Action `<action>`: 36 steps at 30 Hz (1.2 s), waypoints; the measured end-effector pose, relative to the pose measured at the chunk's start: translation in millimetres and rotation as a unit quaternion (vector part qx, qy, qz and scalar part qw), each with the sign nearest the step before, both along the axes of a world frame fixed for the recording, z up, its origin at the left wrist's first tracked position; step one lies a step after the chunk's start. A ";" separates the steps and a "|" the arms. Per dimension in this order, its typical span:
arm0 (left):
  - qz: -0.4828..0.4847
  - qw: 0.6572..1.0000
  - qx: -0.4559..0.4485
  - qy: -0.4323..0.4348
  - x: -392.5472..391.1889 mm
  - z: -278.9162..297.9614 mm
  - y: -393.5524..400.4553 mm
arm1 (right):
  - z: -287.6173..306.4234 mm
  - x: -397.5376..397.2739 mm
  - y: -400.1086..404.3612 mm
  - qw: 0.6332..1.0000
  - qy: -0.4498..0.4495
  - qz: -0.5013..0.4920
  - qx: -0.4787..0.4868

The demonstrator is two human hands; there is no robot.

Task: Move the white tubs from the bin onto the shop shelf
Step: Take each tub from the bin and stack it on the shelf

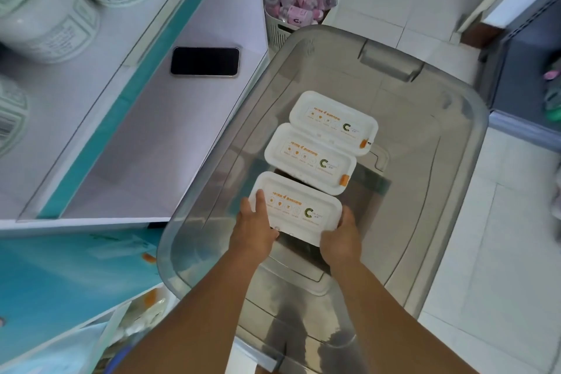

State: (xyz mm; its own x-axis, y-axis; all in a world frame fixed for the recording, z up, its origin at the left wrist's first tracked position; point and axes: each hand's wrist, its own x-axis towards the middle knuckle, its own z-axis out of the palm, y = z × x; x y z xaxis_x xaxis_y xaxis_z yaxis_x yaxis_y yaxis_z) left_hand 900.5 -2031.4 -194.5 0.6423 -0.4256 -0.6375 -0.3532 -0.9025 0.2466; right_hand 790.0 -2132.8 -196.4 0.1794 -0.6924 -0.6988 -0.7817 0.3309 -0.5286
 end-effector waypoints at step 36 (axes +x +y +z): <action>0.441 0.799 -0.278 -0.299 -183.8 283.4 197.7 | 271.8 -69.9 111.4 0.864 -0.338 0.368 -0.058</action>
